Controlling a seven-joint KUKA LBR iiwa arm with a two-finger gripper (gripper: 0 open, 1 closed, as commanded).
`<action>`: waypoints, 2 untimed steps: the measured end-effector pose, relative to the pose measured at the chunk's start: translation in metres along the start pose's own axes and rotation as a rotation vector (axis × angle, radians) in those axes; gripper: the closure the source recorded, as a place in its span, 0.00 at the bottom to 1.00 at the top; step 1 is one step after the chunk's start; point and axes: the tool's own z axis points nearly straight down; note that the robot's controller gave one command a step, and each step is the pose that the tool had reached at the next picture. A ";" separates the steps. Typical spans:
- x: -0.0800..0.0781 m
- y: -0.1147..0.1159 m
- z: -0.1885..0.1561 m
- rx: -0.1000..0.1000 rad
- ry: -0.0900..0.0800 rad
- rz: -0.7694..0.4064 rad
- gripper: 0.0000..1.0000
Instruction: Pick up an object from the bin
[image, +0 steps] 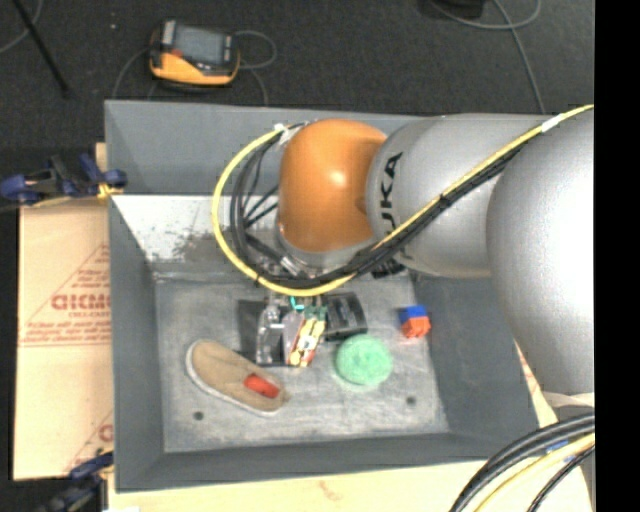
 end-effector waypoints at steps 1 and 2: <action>0.018 -0.029 0.082 -0.002 -0.002 0.058 1.00; 0.015 -0.031 0.083 -0.003 -0.021 0.062 0.00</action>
Offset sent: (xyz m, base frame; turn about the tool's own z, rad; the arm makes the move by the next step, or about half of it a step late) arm 0.0000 0.0000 0.0000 0.0000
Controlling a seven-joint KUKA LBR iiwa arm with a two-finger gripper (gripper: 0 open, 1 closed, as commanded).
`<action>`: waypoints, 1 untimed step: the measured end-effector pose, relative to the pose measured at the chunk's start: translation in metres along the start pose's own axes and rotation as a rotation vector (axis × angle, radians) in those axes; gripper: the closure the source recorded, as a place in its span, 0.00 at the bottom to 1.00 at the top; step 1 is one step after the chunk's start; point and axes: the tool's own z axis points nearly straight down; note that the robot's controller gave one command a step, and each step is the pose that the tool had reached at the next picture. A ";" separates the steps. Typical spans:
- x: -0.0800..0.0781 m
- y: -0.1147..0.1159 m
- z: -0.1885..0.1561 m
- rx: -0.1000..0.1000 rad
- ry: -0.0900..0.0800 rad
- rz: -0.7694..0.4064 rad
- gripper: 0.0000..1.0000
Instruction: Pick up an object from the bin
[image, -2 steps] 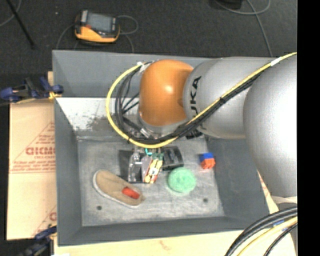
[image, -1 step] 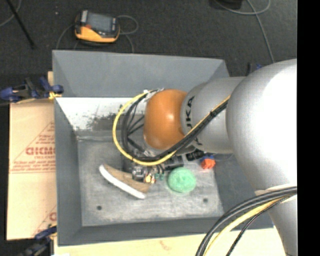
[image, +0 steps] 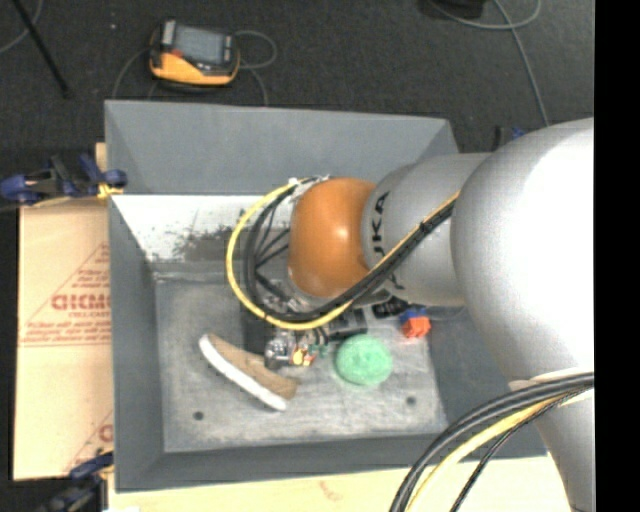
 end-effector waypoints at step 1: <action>0.003 -0.001 0.002 0.003 0.014 0.000 1.00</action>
Offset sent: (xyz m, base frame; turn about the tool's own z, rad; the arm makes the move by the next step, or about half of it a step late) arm 0.0000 0.0000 0.0000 0.0000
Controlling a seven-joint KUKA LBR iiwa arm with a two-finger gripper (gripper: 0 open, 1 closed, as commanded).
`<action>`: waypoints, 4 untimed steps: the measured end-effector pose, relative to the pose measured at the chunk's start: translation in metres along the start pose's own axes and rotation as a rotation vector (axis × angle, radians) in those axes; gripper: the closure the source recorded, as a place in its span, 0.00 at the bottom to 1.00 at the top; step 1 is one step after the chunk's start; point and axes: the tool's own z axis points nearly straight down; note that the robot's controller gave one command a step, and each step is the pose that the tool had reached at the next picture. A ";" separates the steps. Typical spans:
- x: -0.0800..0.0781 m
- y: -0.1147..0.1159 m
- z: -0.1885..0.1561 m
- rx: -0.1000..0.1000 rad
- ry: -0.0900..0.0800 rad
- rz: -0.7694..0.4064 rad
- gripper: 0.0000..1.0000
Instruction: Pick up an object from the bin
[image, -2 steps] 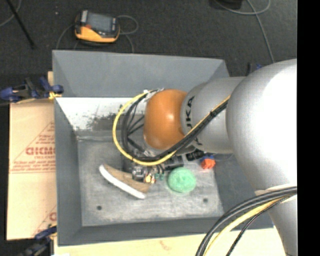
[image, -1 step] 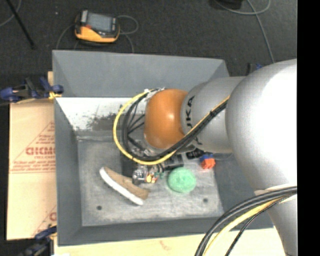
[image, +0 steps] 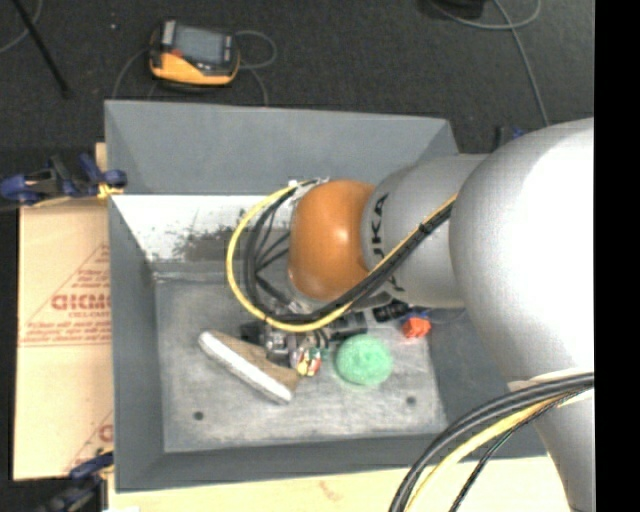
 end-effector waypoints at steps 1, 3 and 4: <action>0.000 0.000 0.000 0.000 0.000 0.002 1.00; -0.002 0.000 -0.036 0.004 0.015 -0.012 1.00; -0.005 0.000 -0.058 0.002 0.008 -0.014 1.00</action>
Offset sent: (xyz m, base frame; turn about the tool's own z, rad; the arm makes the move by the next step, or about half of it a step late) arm 0.0000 0.0000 0.0000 0.0000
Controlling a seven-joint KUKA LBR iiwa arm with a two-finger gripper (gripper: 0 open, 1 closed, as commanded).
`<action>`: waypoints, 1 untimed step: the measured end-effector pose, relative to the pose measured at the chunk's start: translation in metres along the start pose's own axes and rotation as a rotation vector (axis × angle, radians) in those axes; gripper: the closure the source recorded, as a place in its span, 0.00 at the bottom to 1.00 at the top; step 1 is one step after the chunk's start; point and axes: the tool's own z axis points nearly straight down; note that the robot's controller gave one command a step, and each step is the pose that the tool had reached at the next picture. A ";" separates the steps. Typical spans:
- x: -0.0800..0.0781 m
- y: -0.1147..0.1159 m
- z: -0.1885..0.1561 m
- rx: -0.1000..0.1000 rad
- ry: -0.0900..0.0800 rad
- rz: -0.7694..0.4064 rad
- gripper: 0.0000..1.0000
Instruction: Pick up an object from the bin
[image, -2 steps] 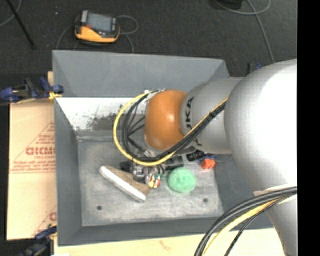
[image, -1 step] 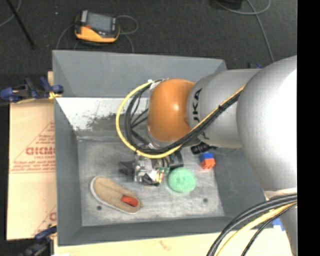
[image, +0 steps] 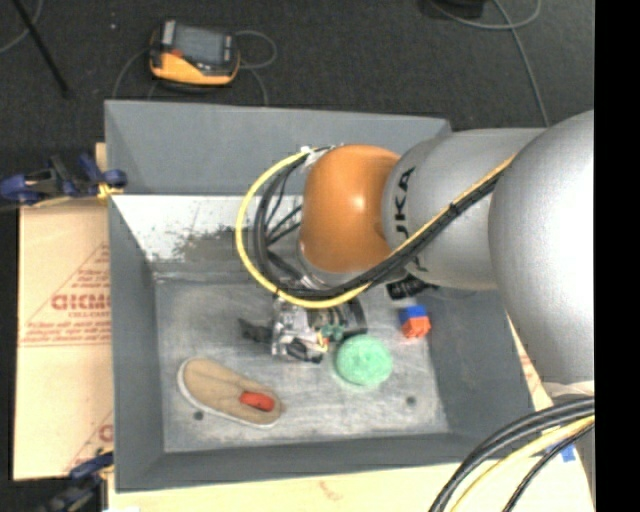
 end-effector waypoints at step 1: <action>-0.008 0.000 -0.021 -0.001 -0.002 -0.336 1.00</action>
Offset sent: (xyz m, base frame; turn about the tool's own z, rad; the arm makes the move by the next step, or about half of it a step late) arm 0.0000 0.0000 0.0000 0.0000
